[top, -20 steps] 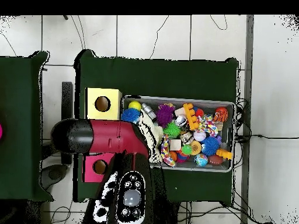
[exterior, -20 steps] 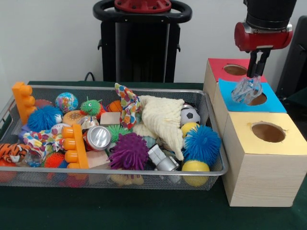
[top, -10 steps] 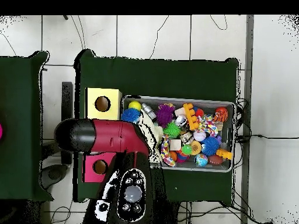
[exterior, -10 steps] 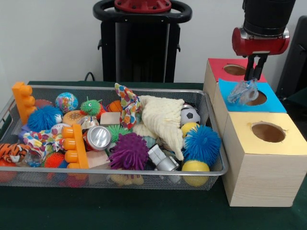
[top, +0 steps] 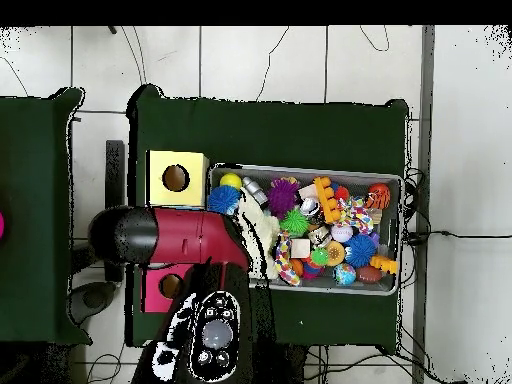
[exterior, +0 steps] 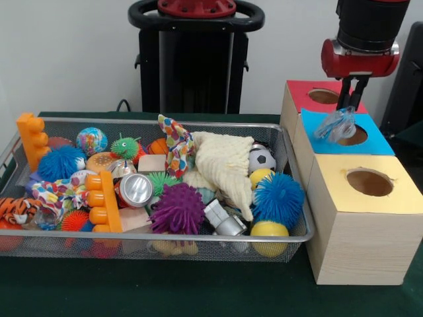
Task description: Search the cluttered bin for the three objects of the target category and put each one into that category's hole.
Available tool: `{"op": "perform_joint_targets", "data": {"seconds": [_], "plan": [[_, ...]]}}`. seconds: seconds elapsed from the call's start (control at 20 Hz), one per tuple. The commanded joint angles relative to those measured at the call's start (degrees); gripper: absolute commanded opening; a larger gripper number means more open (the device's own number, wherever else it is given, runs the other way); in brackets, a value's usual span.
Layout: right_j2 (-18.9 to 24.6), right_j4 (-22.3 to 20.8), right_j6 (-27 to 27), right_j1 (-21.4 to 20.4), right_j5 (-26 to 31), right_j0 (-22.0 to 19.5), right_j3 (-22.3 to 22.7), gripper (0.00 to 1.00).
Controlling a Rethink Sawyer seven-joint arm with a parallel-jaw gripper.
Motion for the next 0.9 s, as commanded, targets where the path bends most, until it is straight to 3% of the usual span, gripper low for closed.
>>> {"op": "perform_joint_targets", "data": {"seconds": [0.05,0.9], "plan": [[-0.8,2.1,18.6,4.4,6.7,1.6,-2.2,0.00],[-3.1,3.5,19.5,4.8,8.7,4.3,-2.6,0.00]]}}
